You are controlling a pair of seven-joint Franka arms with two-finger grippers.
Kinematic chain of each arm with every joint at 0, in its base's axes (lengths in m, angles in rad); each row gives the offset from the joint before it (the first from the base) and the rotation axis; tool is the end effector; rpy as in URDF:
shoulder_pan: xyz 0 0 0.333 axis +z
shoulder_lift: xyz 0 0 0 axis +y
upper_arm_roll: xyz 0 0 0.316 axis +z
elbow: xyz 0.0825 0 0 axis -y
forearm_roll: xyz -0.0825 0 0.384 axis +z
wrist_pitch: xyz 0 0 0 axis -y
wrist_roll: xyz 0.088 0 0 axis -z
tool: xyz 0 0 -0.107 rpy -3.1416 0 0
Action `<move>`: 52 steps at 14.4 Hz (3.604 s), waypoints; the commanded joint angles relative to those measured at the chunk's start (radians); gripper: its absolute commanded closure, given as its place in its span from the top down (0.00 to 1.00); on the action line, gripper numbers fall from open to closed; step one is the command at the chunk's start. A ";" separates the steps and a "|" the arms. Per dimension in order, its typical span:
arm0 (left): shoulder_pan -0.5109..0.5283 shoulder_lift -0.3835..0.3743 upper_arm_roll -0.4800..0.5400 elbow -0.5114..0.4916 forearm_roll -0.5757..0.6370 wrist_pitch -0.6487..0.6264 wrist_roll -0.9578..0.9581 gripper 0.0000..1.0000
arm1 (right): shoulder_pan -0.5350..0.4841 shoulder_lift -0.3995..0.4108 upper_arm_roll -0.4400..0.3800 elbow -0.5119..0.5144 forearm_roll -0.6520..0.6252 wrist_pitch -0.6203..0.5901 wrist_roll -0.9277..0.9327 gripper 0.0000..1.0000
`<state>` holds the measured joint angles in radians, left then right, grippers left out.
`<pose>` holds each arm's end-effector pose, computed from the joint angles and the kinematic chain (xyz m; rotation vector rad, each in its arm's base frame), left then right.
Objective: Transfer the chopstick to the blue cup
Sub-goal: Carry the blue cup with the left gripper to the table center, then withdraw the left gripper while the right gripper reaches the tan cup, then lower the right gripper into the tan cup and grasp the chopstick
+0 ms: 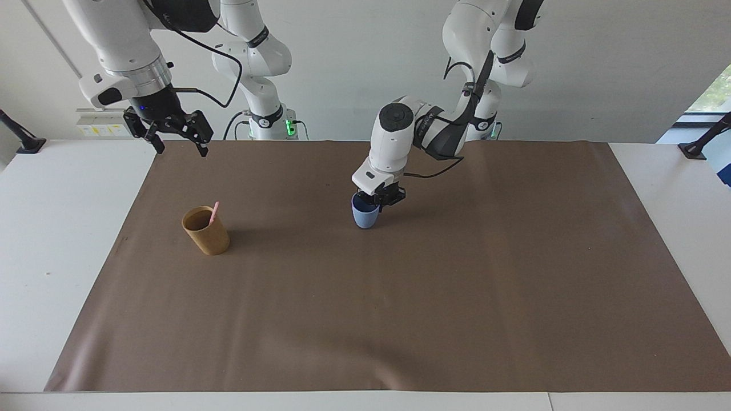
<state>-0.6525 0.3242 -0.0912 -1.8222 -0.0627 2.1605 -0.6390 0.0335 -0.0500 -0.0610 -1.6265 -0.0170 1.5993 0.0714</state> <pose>0.4685 -0.4292 0.3616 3.0671 -0.1001 -0.0618 0.5412 -0.0175 0.6280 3.1241 -0.1541 0.0360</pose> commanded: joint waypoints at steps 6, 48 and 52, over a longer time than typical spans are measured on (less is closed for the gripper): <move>-0.004 -0.033 0.021 0.012 0.017 -0.028 0.025 1.00 | -0.009 0.001 0.003 0.000 0.018 -0.005 -0.021 1.00; 0.633 -0.317 0.039 0.370 0.018 -0.751 0.752 1.00 | -0.204 0.188 0.001 -0.230 0.571 0.153 0.590 0.62; 0.634 -0.318 0.039 0.373 0.020 -0.754 0.752 1.00 | -0.208 0.188 0.000 -0.228 0.571 0.149 0.587 0.42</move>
<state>-0.0300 0.0273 -0.0442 -1.4335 -0.0564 1.4194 0.1045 -0.1599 0.1643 -0.0673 -1.8272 0.5288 1.7577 0.6713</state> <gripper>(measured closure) 0.000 0.577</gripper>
